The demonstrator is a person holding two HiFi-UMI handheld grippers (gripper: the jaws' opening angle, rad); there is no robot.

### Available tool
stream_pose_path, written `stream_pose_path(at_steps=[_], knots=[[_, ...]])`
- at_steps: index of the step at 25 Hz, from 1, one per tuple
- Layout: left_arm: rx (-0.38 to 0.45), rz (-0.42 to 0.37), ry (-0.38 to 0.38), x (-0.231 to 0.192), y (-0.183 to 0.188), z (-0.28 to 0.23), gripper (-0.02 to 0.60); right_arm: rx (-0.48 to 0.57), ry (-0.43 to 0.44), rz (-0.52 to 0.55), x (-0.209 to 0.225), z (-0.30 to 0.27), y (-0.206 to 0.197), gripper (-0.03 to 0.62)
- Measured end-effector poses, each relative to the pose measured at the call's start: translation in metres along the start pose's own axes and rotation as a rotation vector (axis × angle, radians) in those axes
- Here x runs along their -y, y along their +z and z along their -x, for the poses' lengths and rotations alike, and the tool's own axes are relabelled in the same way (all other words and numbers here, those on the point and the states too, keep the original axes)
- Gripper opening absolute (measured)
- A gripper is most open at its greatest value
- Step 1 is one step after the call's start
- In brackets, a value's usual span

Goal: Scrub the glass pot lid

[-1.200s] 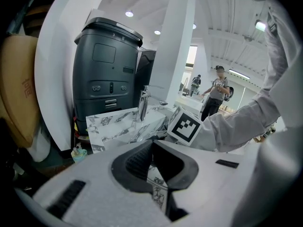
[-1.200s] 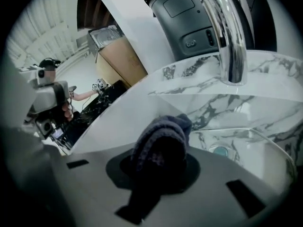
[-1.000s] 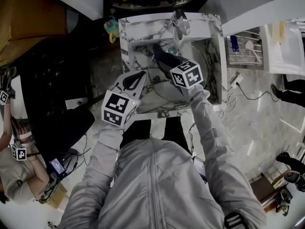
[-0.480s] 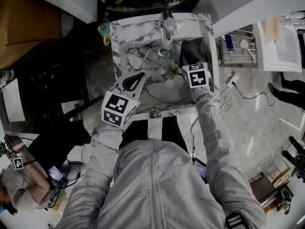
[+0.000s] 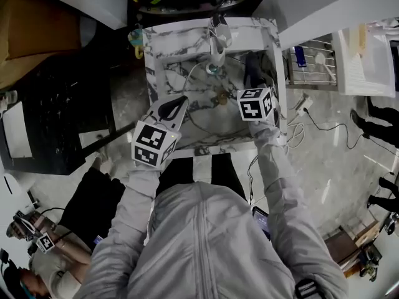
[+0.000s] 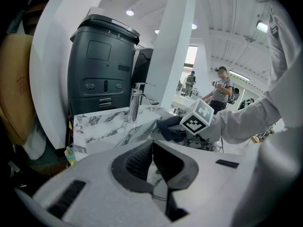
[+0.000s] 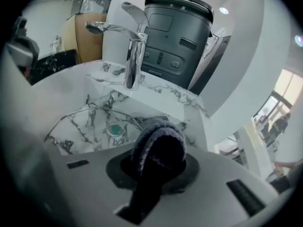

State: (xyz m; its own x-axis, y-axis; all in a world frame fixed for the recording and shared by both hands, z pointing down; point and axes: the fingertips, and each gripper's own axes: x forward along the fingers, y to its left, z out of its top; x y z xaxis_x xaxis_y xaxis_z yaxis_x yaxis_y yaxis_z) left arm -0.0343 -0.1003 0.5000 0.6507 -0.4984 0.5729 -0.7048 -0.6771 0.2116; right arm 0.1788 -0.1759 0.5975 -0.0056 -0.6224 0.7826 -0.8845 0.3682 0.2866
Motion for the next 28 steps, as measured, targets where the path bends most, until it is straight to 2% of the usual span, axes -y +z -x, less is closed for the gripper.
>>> stream_pose_path(at_steps=[4,7,12,19,28], knots=[[-0.001,-0.003,-0.003,0.001,0.0,0.0,0.026,-0.067,-0.067,0.133,0.002,-0.006,-0.009,0.061],[-0.006,-0.006,-0.006,0.002,-0.002,0.001,0.026,-0.145,-0.012,0.212,-0.014,-0.022,-0.024,0.061],[-0.017,-0.001,0.001,0.0,-0.009,0.006,0.026,-0.218,0.074,0.238,-0.037,-0.042,-0.038,0.062],[-0.025,0.003,0.005,-0.006,-0.014,0.013,0.026,-0.213,0.158,0.199,-0.063,-0.051,-0.033,0.063],[-0.024,0.002,0.006,-0.008,-0.018,0.017,0.026,-0.2,0.243,0.226,-0.109,-0.045,-0.028,0.064]])
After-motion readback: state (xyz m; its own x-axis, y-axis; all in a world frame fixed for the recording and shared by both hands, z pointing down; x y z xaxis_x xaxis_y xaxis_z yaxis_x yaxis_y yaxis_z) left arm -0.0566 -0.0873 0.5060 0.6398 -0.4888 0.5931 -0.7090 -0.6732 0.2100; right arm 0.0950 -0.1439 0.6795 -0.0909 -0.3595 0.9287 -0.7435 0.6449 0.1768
